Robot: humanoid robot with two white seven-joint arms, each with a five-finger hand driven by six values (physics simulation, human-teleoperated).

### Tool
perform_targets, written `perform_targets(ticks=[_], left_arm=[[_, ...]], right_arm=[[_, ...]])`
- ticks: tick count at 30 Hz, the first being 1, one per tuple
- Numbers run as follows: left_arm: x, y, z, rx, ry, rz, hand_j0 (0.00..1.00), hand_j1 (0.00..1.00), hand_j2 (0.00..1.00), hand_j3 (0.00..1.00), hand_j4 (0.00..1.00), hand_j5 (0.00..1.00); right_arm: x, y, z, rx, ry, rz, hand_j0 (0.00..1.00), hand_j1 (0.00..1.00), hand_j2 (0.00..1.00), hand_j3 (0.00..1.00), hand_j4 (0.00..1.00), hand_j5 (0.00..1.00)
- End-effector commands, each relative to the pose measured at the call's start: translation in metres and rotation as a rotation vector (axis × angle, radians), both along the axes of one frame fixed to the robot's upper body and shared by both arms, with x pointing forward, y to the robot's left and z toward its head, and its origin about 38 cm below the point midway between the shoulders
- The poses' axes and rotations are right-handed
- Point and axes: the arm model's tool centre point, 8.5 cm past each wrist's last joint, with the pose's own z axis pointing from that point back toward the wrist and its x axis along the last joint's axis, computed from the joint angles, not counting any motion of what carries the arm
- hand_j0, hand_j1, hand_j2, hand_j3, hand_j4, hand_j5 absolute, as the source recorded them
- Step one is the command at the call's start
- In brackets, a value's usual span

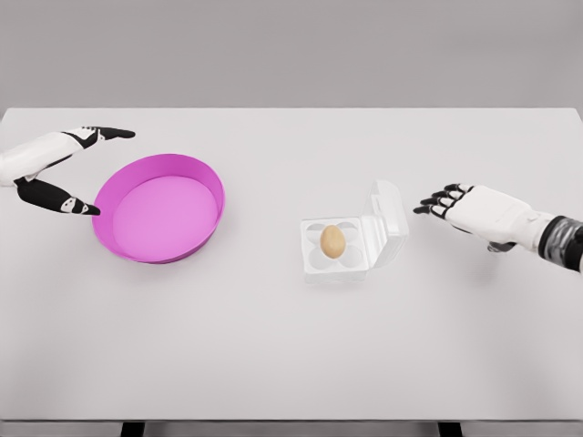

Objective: Pack egg into the box and close the box lid

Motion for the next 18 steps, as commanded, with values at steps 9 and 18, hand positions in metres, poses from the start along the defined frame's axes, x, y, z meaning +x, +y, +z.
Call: perform_targets(ticks=[9, 18], left_arm=[[0.0, 0.0, 0.001, -0.005, 0.001, 0.002, 1.0, 1.0, 1.0, 1.0, 1.0, 1.0], [0.0, 0.002, 0.0, 0.0, 0.003, 0.006, 1.0, 1.0, 1.0, 1.0, 1.0, 1.0]], right_arm=[[-0.003, 0.012, 0.014, 0.023, -0.03, 0.036, 1.0, 1.0, 1.0, 1.0, 1.0, 1.0], [-0.011, 0.021, 0.027, 0.056, -0.055, 0.078, 1.0, 1.0, 1.0, 1.0, 1.0, 1.0]])
